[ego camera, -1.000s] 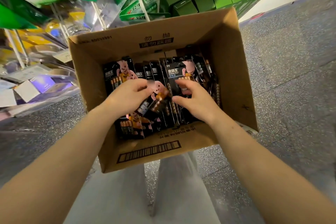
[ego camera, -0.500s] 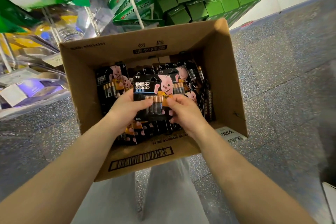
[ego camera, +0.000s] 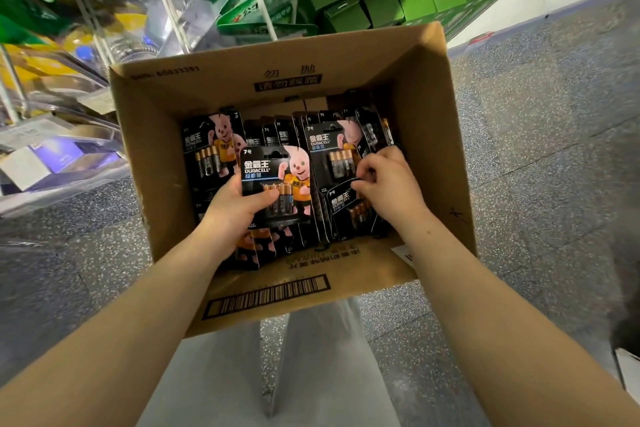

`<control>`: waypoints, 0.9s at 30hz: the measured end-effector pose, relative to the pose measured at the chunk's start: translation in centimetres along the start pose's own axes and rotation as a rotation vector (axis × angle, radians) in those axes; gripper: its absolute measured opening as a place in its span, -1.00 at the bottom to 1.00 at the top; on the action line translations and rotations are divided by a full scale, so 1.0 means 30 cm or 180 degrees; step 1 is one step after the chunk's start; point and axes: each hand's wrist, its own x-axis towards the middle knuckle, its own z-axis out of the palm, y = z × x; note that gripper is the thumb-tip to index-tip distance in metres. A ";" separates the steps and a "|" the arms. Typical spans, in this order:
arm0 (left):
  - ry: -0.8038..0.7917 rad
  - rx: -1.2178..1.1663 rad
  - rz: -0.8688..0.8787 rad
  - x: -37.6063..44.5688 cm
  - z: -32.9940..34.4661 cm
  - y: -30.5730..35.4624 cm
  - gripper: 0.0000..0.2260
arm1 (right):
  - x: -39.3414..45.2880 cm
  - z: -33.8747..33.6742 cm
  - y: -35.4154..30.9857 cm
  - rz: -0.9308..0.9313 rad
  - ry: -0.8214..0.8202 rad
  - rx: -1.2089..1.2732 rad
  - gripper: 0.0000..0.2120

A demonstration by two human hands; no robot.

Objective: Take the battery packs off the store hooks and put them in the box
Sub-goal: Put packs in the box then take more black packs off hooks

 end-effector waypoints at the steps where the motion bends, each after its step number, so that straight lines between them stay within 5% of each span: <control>1: 0.0023 0.0027 0.0021 0.003 -0.003 -0.001 -0.71 | 0.000 -0.013 -0.003 -0.0114 -0.0050 -0.0099 -0.91; 10: 0.0029 -0.0311 0.0042 -0.008 0.063 0.029 -0.87 | -0.035 -0.113 -0.089 -0.0078 -0.0449 0.1697 -0.91; 12: -0.0034 -0.0435 -0.0174 -0.016 0.079 0.029 -0.47 | -0.032 -0.074 -0.110 0.0010 -0.0330 0.1696 -0.91; 13: -0.0111 -0.0496 -0.0150 -0.010 0.082 0.022 -0.43 | -0.030 -0.052 -0.120 0.0063 -0.0212 0.1701 -0.91; 15: -0.0291 -0.0501 -0.0056 -0.008 0.094 0.018 -0.61 | -0.025 -0.010 -0.138 0.0168 0.0035 0.1787 -0.90; 19: -0.0462 0.0050 0.0038 0.000 0.095 -0.009 -0.52 | -0.025 0.051 -0.166 0.0139 0.0234 0.2009 -0.88; 27: 0.0140 -0.0282 0.0205 -0.024 -0.007 -0.029 -0.68 | -0.024 0.022 -0.066 0.0881 0.0474 0.2193 -0.86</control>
